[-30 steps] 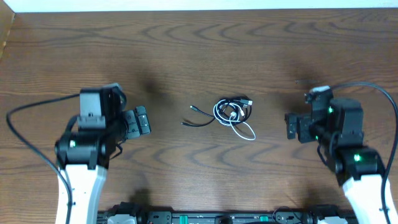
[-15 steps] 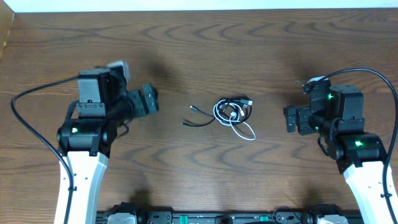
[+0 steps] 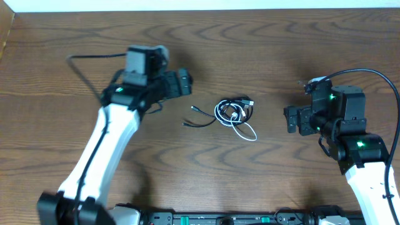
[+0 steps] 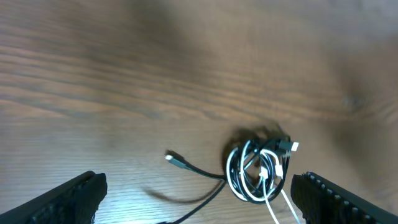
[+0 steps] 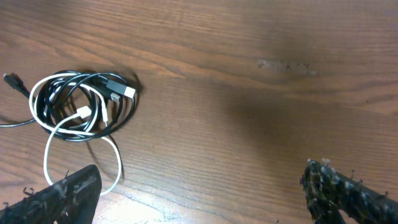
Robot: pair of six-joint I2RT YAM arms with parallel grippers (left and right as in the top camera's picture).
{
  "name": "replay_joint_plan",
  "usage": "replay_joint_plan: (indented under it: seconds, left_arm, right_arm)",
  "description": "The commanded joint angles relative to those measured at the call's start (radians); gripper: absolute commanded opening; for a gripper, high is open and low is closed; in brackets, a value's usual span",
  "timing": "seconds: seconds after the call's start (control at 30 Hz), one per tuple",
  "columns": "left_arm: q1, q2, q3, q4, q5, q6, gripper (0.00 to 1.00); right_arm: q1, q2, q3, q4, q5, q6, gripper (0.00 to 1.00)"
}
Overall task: Untangle cables
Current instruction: 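Reach the left gripper down onto the black and white cable bundle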
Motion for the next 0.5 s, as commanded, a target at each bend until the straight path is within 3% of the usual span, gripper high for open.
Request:
replay_joint_plan:
  seconds: [0.0, 0.23, 0.47]
  left_arm:
    - [-0.056, 0.094, 0.025, -0.001, -0.012, 0.007, 1.00]
    - [-0.177, 0.293, 0.025, 0.058, -0.012, 0.006, 0.96]
    - [-0.264, 0.415, 0.025, 0.116, -0.011, 0.006, 0.83]
  right_arm:
    - [-0.007, 0.000, 0.021, -0.001, -0.009, 0.020, 0.99]
    - [-0.007, 0.000, 0.021, -0.001, -0.009, 0.043, 0.99]
    - [-0.007, 0.000, 0.021, -0.010, -0.009, 0.043, 0.99]
